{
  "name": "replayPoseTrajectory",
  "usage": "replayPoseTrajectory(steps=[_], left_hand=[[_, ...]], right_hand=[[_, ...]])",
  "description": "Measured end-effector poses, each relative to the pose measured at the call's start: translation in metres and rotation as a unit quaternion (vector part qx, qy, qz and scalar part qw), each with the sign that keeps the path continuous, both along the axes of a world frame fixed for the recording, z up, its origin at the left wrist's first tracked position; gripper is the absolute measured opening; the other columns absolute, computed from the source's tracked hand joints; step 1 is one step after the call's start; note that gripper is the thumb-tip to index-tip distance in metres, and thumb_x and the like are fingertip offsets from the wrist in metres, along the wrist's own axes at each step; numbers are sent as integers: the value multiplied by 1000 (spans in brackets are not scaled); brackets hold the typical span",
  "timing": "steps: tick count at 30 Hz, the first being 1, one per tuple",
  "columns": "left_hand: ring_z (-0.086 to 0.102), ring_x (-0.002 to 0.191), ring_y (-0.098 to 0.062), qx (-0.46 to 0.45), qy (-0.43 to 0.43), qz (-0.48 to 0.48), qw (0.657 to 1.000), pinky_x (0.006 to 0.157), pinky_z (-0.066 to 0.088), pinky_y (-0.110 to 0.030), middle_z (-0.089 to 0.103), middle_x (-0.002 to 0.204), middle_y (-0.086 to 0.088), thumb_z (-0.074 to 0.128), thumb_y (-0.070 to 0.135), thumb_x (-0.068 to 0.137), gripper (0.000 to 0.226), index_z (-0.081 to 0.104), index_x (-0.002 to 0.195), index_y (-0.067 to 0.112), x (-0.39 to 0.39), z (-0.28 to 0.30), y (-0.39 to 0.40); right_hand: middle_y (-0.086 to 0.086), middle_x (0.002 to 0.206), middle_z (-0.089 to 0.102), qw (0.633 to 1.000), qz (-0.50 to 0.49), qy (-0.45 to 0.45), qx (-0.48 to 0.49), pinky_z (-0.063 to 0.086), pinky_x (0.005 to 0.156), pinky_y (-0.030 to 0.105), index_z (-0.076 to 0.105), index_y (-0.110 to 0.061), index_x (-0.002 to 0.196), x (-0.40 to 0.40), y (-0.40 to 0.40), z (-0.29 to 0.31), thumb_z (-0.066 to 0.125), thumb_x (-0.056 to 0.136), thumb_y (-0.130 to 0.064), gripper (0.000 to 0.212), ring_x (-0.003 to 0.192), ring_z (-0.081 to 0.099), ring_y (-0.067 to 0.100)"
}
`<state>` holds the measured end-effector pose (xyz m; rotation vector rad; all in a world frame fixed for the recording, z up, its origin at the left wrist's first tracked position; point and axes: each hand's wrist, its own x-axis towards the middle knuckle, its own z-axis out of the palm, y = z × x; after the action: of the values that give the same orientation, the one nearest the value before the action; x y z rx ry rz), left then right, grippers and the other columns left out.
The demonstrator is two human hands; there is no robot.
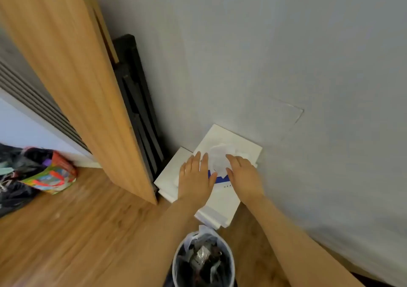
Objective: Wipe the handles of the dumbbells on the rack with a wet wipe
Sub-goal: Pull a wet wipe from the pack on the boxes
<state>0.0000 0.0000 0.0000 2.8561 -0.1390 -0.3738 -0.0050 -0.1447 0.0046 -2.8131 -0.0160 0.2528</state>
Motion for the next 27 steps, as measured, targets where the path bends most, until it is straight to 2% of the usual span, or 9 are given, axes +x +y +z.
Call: replayPoseTrajectory(steps=[4, 11, 14, 18, 23, 27], left_hand=[[14, 151, -23, 4, 13, -13, 1000, 122, 5, -38, 12, 165, 2, 27, 56, 101, 66, 9, 157, 24, 7, -17, 9], [17, 150, -22, 10, 22, -26, 999, 122, 5, -37, 16, 164, 0, 29, 55, 102, 68, 11, 157, 19, 21, -32, 18], [17, 150, -22, 13, 17, -36, 999, 122, 6, -37, 18, 164, 0, 30, 55, 102, 68, 12, 157, 18, 25, -33, 20], [20, 149, -23, 9, 16, -43, 999, 122, 8, -38, 22, 163, -1, 32, 54, 102, 67, 17, 156, 17, 26, -34, 25], [22, 148, -22, -10, 26, -19, 999, 122, 7, -38, 22, 162, 1, 32, 54, 102, 66, 15, 156, 21, 22, -34, 27], [20, 149, -21, -9, 33, -14, 999, 122, 6, -38, 21, 162, 2, 31, 55, 102, 65, 14, 156, 22, 18, -33, 26]], right_hand=[[6, 142, 49, 996, -60, -3, 65, 41, 105, 32, 42, -16, 141, 10, 5, -17, 45, 101, -30, 43, 124, 52, 23], [4, 140, 50, 993, -81, -9, 81, 42, 103, 28, 50, -15, 136, 21, 13, -38, 51, 98, -31, 41, 125, 49, 21], [7, 141, 50, 992, -89, -28, 83, 43, 102, 30, 55, -14, 132, 20, 16, -45, 54, 98, -29, 37, 126, 49, 24], [11, 130, 59, 988, -109, -65, 87, 46, 96, 39, 65, -11, 118, 21, 20, -48, 61, 94, -27, 30, 115, 57, 30], [11, 126, 60, 987, -133, -57, 69, 46, 97, 39, 65, -13, 117, 23, 23, -48, 67, 89, -32, 34, 111, 55, 29], [13, 128, 58, 987, -131, -52, 76, 45, 99, 39, 63, -11, 119, 23, 27, -45, 68, 89, -27, 35, 115, 53, 30]])
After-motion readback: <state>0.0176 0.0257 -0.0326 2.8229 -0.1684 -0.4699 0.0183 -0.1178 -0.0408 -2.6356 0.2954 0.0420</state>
